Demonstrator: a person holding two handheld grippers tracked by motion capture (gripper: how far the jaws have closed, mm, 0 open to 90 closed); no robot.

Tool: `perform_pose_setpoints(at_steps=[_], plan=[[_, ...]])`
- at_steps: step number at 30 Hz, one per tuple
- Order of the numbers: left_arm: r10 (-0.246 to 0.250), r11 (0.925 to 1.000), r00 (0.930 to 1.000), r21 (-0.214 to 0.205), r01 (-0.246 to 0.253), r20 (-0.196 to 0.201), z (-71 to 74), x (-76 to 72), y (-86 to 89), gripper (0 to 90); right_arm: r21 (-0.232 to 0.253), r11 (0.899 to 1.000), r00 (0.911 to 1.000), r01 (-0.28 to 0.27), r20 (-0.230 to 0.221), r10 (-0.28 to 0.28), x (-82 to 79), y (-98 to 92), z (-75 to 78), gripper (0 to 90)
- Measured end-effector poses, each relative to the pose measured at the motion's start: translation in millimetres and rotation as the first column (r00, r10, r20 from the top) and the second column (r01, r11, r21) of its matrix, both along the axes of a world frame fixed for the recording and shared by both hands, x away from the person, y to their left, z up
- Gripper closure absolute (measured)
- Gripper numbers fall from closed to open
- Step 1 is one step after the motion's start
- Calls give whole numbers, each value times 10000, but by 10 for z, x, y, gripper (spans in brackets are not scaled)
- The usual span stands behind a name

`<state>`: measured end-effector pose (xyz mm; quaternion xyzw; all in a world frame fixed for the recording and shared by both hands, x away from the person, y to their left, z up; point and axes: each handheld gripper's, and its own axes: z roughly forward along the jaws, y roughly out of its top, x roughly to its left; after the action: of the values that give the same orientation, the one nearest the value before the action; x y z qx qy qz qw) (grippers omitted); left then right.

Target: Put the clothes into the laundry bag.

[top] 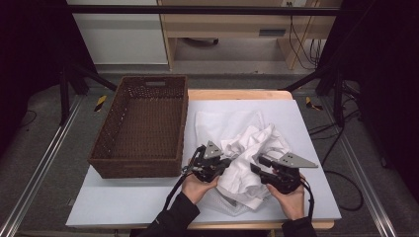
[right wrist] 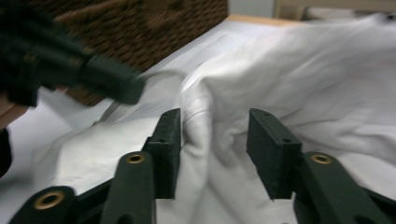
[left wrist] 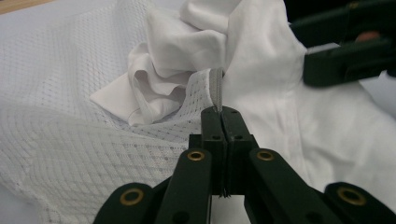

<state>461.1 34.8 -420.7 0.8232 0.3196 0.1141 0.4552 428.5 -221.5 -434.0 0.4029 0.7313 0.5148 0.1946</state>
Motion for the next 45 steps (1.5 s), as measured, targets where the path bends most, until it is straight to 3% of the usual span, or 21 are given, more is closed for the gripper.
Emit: perform_pose_setpoints(at_steps=[5, 7, 9, 10, 12, 14, 16, 17, 19, 22, 25, 27, 31, 33, 37, 41, 45], plan=[[15, 10000, 10000, -5, -15, -25, -1, 11, 5, 891, 379, 9979, 9982, 534, 252, -544, 69, -62, 110, 361], [-10, 10000, 10000, -12, 9, -17, 2, 10, 2, 891, 309, 9965, 9961, 774, 405, -786, 144, -21, 133, 294], [-28, 10000, 10000, -12, 28, 5, 8, 7, 0, 891, 176, 9959, 9957, 883, 257, -888, 257, 27, 120, 270], [-34, 10000, 10000, -20, 34, 30, 10, 5, 0, 892, 29, 9961, 9961, 884, -21, -884, 339, 70, 93, 291], [-33, 10000, 10000, -34, 33, 6, 7, 13, 2, 892, -216, 9980, 9974, 597, -391, -605, 431, 145, 33, 442], [-22, 10000, 10000, -26, 21, -61, 4, 26, 5, 892, -338, 9990, 9968, 297, -734, -322, 463, 189, -19, 694], [30, 10000, 10000, -54, -30, -67, 6, 36, 11, 891, -371, 9993, 9975, 90, -704, -116, 422, 190, -14, 859], [57, 10000, 10000, -63, -57, -62, 12, 41, 17, 892, -294, 9996, 9981, 20, -614, -38, 377, 177, 7, 874], [118, 9999, 9999, -70, -119, -47, 32, 56, 26, 892, -269, 9994, 9993, -207, -318, 198, 273, 148, 54, 880], [250, 9994, 9997, -233, -252, -71, 86, 78, 42, 891, -111, 9941, 9940, -1083, 151, 1084, 42, 166, 82, 880], [242, 9989, 9997, -392, -245, -78, 158, 81, 28, 891, -154, 9815, 9814, -1907, 216, 1910, -99, 291, -3, 879], [150, 9994, 9999, -301, -149, 25, 208, 63, -11, 892, -238, 9770, 9772, -2118, 76, 2120, -100, 401, -83, 879], [20, 9997, 9995, -247, -12, 303, 254, 0, -84, 893, -560, 9805, 9820, -1882, -274, 1869, 73, 601, -230, 878], [-113, 9991, 9998, -405, 120, 167, 249, -18, -88, 893, -881, 9843, 9876, -1532, -469, 1495, 169, 664, -295, 877], [-83, 9996, 9998, -253, 88, 200, 178, -39, -72, 893, -1471, 9873, 9961, -597, -727, 494, 348, 743, -460, 872], [93, 9986, 9999, -524, -87, 124, 123, -16, 25, 893, -1292, 9892, 9956, -697, -711, 608, 345, 719, -463, 836], [205, 9980, 9997, -592, -199, 100, 90, -3, 87, 892, -784, 9918, 9935, -1011, -607, 965, 223, 629, -366, 737]])
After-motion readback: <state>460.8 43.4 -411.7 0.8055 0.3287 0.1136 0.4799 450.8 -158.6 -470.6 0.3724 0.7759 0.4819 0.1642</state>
